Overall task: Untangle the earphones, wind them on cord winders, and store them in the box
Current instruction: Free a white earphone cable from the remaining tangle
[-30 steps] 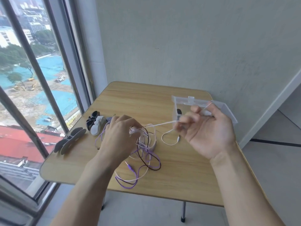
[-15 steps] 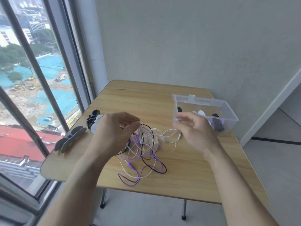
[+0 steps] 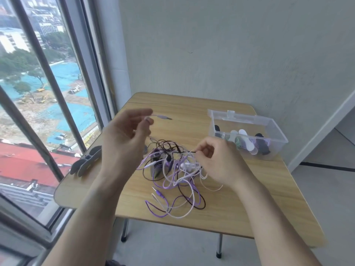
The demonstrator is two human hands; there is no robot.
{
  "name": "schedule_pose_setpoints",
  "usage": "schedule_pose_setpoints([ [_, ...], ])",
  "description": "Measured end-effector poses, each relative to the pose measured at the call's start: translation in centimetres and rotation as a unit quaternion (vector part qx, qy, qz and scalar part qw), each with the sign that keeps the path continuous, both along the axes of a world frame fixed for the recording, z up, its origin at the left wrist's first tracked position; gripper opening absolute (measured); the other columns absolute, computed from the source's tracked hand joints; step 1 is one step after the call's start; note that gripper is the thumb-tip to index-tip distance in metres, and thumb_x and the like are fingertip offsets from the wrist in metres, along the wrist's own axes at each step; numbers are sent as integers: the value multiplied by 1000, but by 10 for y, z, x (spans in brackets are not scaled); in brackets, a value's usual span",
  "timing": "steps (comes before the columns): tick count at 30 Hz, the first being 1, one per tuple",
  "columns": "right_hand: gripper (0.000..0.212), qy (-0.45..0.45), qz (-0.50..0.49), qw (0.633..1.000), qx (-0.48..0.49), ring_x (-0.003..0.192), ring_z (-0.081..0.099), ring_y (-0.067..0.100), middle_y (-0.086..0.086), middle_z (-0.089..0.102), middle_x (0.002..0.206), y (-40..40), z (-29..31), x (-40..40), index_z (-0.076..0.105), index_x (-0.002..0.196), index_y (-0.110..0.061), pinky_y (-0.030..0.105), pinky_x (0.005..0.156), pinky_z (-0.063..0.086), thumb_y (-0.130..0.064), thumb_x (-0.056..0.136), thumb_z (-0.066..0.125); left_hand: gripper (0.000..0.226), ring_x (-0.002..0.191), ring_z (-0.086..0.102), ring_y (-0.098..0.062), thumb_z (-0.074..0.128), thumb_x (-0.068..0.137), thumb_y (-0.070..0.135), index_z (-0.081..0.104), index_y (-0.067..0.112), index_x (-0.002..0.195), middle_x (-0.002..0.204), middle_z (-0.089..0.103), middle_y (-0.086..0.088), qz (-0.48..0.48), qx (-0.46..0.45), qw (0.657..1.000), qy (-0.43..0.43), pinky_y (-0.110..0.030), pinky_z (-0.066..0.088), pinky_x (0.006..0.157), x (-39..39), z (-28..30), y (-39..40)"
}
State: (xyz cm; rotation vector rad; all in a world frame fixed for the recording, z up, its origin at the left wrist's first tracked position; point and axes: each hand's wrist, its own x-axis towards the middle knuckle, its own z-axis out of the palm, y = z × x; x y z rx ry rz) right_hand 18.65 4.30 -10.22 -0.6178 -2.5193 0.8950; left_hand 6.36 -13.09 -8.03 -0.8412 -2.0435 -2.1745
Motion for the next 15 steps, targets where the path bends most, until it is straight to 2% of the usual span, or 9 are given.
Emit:
schedule_pose_setpoints([
  [2,11,23,-14,1000,14,81,60,2,-10,66,88,3,1,1,68,87,-25,18,70,49,-15,85,66,18,70,65,-12,64,94,4,70,16,106,88,73,-6,8,21,1000,6,-23,53,68,0,1,0],
  [3,19,32,-1,999,7,91,59,-1,-12,64,100,2,2,1,67,99,-26,14,76,46,-14,85,66,19,70,66,-14,64,94,3,70,15,107,88,74,-5,-9,12,1000,13,-24,54,68,1,1,1],
  [4,30,42,28,999,-21,101,57,-2,-13,62,110,-1,3,2,65,111,-28,12,81,44,-17,84,67,20,70,68,-16,65,93,2,70,15,107,86,75,-4,-30,-7,999,20,-25,55,68,3,0,2],
  [6,46,61,101,985,-123,109,57,0,-15,61,118,-11,5,-2,61,124,-33,20,86,48,-32,79,71,22,70,71,-17,69,90,2,70,15,107,84,76,-2,-68,-38,997,25,-26,54,67,9,-1,6],
  [8,45,96,146,964,-199,105,63,7,-10,66,113,-22,4,-8,64,122,-32,31,86,55,-41,79,74,22,72,73,-18,74,87,4,71,14,106,85,78,-1,-100,-41,994,13,-31,56,70,16,-1,10],
  [11,31,145,164,945,-245,92,69,15,2,73,99,-25,1,-14,70,115,-26,41,83,58,-30,85,75,21,83,75,-14,80,81,10,74,17,99,84,78,3,-84,-27,996,5,-37,58,82,23,-1,13],
  [13,32,129,174,943,-253,84,68,17,2,74,92,-23,-1,-14,70,115,-27,31,75,54,-26,84,79,20,86,75,-15,82,78,11,74,18,95,85,79,1,-89,27,995,-43,-35,56,84,26,0,15],
  [15,27,80,171,959,-213,75,65,22,2,74,85,-26,-3,-15,72,108,-26,21,67,47,-29,83,81,23,86,75,-15,81,74,11,73,15,95,87,78,-4,-120,94,983,-107,-27,54,81,31,3,18],
])
